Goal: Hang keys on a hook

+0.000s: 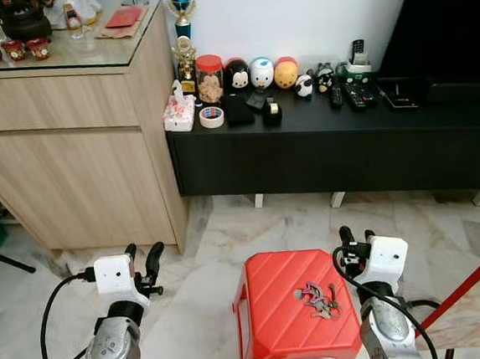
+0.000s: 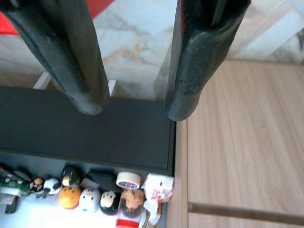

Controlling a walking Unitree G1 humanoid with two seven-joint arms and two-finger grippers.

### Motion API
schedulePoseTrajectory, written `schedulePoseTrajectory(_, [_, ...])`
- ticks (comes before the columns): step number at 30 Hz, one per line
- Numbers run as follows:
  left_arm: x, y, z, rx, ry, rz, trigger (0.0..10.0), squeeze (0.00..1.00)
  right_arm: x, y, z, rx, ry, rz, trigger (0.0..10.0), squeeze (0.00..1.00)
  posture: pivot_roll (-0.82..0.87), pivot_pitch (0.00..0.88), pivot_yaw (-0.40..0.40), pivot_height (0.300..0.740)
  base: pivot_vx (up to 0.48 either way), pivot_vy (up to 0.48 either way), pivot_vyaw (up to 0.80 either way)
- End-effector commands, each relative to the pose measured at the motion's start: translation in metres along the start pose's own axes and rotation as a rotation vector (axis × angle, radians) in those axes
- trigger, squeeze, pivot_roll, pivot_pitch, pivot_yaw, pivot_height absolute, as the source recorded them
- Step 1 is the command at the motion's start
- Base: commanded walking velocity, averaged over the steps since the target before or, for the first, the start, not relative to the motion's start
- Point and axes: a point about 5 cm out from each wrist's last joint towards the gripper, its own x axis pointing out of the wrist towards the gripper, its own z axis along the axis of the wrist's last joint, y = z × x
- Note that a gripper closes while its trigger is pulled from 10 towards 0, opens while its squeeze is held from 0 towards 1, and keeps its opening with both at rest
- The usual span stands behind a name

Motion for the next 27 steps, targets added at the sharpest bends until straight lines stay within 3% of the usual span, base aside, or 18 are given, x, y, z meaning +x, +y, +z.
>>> schedulePoseTrajectory(1, [-0.0008,-0.0021,0.0016,-0.019,-0.003,0.002,10.0,0.0,-0.0016,-0.0005,-0.0009,0.006,0.009,0.003,10.0,0.0,0.09,0.027,-0.093,0.72,0.0,0.0,0.0])
schedulePoseTrajectory(9, [0.0017,-0.0057,0.0036,-0.026,-0.003,-0.001,10.0,0.0,-0.0009,-0.0002,0.0035,0.017,-0.017,0.0,10.0,0.0,0.09,0.037,-0.086,0.672,0.0,0.0,0.0])
schedulePoseTrajectory(27, [0.0042,-0.0056,0.0072,0.005,0.004,-0.001,10.0,0.0,-0.0008,0.0029,-0.0007,0.019,0.022,0.011,10.0,0.0,0.1,0.051,-0.084,0.672,0.0,0.0,0.0])
